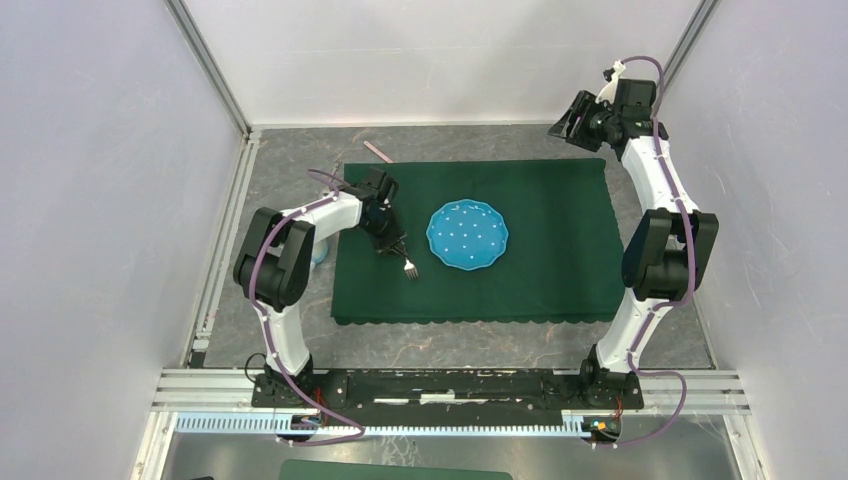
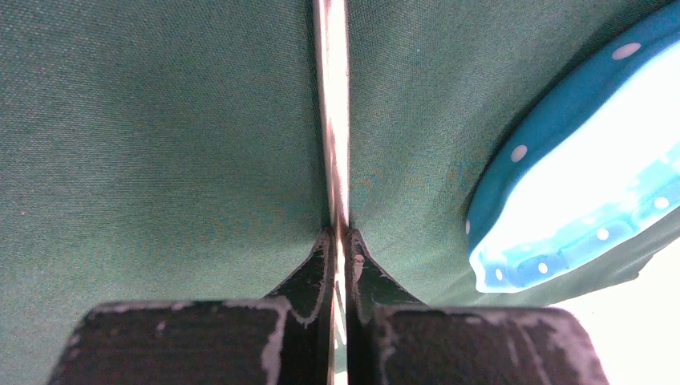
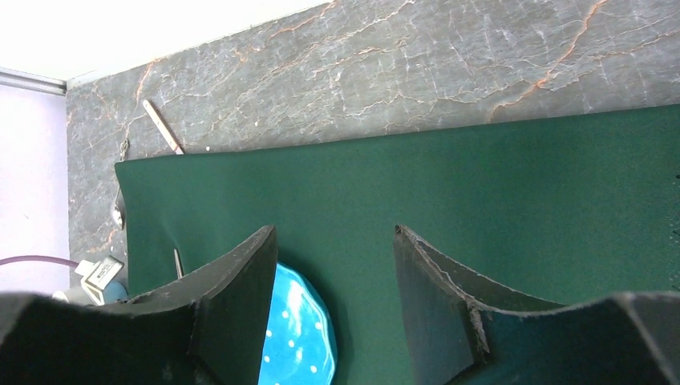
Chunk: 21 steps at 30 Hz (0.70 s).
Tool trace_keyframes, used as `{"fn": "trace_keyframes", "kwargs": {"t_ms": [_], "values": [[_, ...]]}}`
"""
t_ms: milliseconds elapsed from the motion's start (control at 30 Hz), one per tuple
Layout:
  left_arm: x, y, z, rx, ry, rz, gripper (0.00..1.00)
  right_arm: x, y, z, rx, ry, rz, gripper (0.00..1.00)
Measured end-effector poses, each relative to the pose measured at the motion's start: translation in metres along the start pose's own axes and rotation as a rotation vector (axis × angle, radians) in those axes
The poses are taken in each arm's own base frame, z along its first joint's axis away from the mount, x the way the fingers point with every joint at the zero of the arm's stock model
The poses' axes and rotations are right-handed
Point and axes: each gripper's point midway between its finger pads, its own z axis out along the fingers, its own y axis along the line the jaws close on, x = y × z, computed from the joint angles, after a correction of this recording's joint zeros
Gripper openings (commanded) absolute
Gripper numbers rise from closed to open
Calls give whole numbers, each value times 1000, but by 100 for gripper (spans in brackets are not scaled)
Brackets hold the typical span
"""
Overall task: Set the dinner table for one person
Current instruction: Pick up the fork from the napkin, then place the fork on the napkin.
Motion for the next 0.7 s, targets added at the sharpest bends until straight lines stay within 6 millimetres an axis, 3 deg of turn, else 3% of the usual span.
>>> {"fn": "trace_keyframes", "kwargs": {"t_ms": [200, 433, 700], "values": [[-8, -1, -5, -40, -10, 15, 2, 2, -1, 1, 1, 4, 2, 61], [-45, -22, -31, -35, -100, 83, 2, 5, -3, 1, 2, 5, 3, 61], [-49, 13, -39, -132, -68, 106, 2, 5, -5, -3, 6, -2, 6, 61]]}}
